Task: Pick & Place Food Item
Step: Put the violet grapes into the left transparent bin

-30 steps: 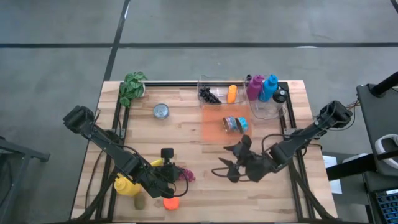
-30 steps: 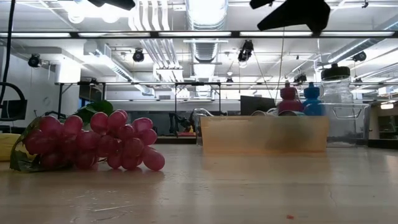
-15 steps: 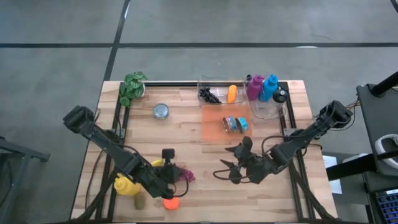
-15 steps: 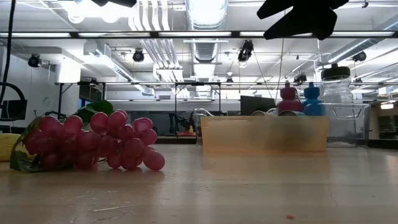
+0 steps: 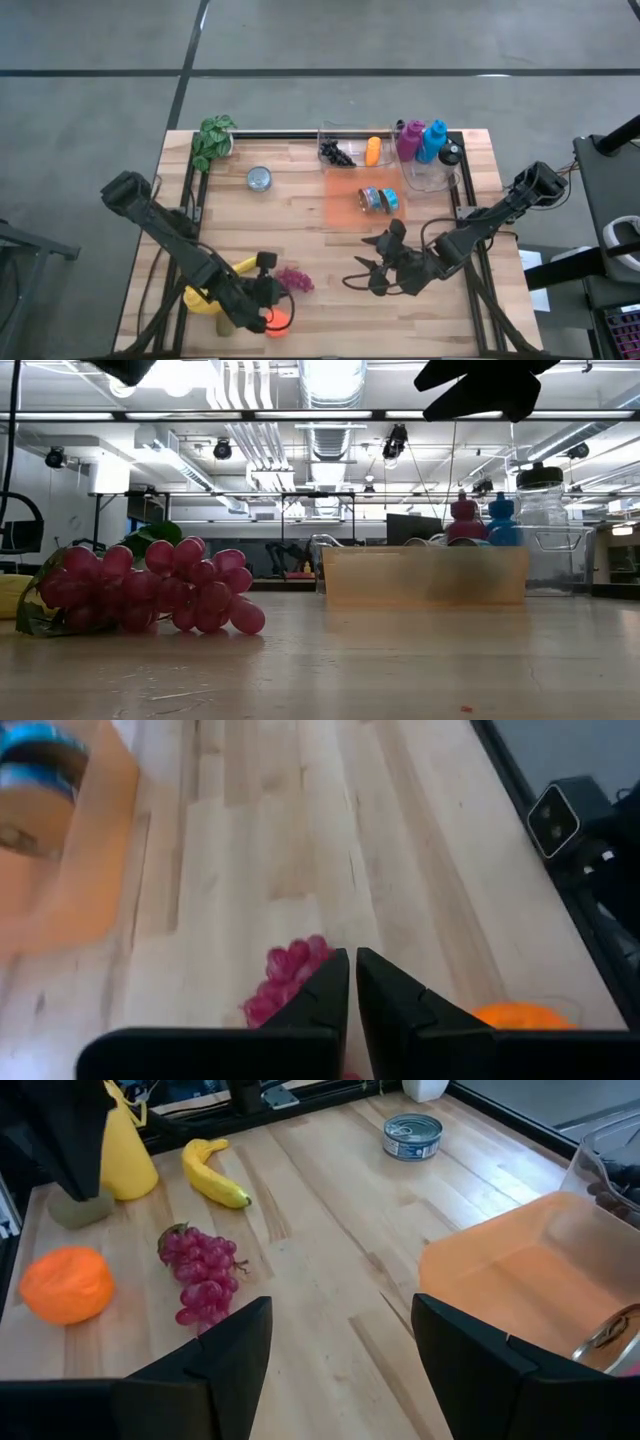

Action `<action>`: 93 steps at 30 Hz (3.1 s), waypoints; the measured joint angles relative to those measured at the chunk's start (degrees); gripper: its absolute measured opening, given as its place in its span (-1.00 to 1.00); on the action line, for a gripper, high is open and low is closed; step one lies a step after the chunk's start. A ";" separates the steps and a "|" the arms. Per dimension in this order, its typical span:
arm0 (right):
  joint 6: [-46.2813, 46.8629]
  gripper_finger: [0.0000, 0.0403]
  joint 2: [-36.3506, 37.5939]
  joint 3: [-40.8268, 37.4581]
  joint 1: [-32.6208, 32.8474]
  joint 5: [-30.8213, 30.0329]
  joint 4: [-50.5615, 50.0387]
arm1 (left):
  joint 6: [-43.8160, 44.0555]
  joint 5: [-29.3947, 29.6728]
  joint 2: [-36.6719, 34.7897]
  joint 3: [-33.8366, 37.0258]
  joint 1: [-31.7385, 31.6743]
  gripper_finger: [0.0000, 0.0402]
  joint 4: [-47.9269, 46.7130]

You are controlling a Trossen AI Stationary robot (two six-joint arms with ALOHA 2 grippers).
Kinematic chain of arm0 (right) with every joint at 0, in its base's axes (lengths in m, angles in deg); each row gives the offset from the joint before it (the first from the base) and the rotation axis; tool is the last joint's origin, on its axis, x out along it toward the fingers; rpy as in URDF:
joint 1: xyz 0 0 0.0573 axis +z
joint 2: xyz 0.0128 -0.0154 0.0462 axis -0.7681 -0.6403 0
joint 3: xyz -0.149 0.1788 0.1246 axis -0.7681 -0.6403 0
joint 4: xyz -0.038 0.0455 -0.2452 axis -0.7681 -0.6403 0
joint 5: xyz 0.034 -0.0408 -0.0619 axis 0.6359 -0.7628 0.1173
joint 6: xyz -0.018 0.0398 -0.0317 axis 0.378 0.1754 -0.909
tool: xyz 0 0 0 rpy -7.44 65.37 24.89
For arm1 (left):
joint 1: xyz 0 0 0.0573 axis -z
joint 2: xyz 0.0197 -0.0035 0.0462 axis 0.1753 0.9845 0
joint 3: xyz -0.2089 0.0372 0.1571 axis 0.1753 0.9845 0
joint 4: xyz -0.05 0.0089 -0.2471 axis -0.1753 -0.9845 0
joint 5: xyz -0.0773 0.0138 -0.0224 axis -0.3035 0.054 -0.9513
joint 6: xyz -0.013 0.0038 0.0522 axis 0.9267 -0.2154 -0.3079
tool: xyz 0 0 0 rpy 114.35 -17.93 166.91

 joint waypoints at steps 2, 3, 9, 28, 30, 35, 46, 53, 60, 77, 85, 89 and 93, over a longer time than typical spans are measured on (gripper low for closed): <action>0.02 0.18 0.00 0.00 0.00 0.00 0.00 | 0.98 -0.47 0.00 0.83 -0.29 -0.86 0.00; 0.01 0.18 0.00 0.00 0.00 0.00 0.01 | 1.28 -0.59 0.00 1.04 -0.40 -0.86 -0.10; 0.19 0.22 0.00 0.00 0.00 0.02 0.02 | 1.74 -0.54 0.04 2.03 -1.81 -0.84 1.07; 0.04 0.22 0.00 0.00 -0.02 0.09 2.63 | -0.71 0.94 0.22 2.14 -3.78 -0.16 3.03; 0.00 0.20 0.02 0.00 -0.02 0.22 2.64 | -0.73 0.96 0.22 2.84 -3.99 -0.12 3.12; -2.20 0.19 0.04 -0.02 -0.02 1.44 2.64 | 0.24 0.93 0.22 5.06 -4.65 -0.07 3.38; -5.14 0.26 0.04 -0.02 -0.02 5.14 2.64 | 0.27 -2.49 0.22 12.78 -7.84 -0.12 15.03; -5.33 0.26 0.04 -0.02 -0.02 5.93 2.64 | 2.65 -7.77 0.22 17.07 -13.29 -0.19 18.86; -5.33 0.21 0.07 -0.02 -0.02 5.99 2.62 | 2.59 -16.10 0.22 20.64 -15.32 -0.27 25.82; -5.46 0.25 0.07 -0.03 -0.02 6.04 2.58 | -0.56 -15.83 1.35 20.59 -15.77 -0.35 25.84; -5.44 0.25 0.09 -0.04 -0.02 6.05 2.58 | -2.68 -16.05 1.58 20.59 -15.87 -0.53 25.68; -5.42 0.22 0.09 -0.04 -0.02 6.05 2.60 | -2.86 -16.04 2.12 20.59 -15.87 -0.72 25.68; -5.34 0.19 0.09 -0.04 -0.02 6.05 2.58 | -4.18 -16.47 2.21 20.59 -15.87 -0.93 25.60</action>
